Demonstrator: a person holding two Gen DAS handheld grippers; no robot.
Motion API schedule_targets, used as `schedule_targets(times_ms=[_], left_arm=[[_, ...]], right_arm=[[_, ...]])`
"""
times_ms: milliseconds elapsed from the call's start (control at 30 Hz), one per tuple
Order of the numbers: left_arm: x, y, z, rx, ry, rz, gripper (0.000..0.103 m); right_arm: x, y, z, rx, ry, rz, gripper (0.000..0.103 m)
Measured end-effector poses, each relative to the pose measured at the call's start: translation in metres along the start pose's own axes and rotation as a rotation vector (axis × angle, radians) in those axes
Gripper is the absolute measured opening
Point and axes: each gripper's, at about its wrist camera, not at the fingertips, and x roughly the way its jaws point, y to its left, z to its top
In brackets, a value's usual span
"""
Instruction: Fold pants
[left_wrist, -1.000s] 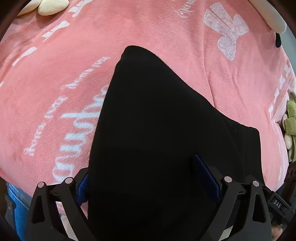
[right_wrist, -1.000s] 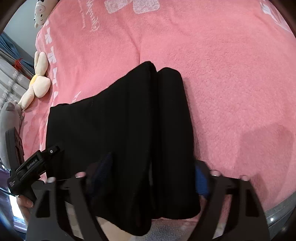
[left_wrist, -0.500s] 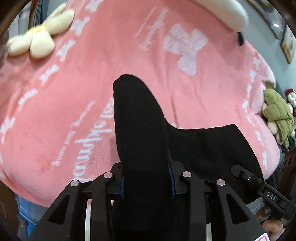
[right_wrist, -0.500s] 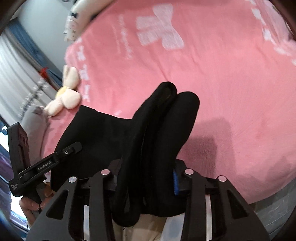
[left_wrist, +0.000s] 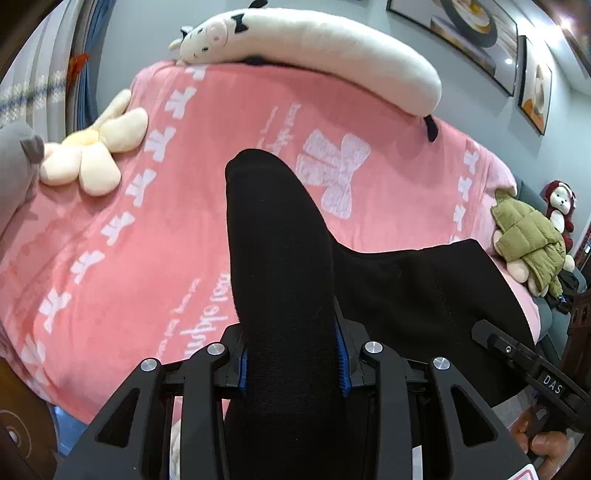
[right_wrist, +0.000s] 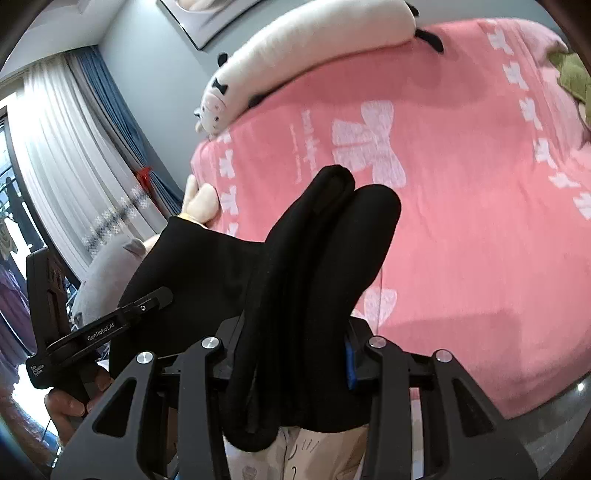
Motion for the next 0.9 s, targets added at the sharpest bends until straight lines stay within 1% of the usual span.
schedule_targets(times_ms=[233,400,667,900], left_arm=[[-0.024,-0.007,0.019,0.022,-0.061,-0.017,0.031],[-0.032,-0.013,0.036,0.035,-0.100,-0.026,0.031],[-0.022,-0.016,0.067,0.062,-0.131,-0.032,0.032],[-0.006,-0.017,0.097,0.080,-0.163,-0.042,0.032]], right_arm=[[-0.022,0.015,0.018,-0.035,-0.074,0.015,0.037],[-0.026,0.022,0.035,-0.055,-0.115,0.022,0.037],[-0.022,0.028,0.059,-0.079,-0.159,0.019,0.037],[-0.009,0.027,0.087,-0.098,-0.186,0.023,0.037]])
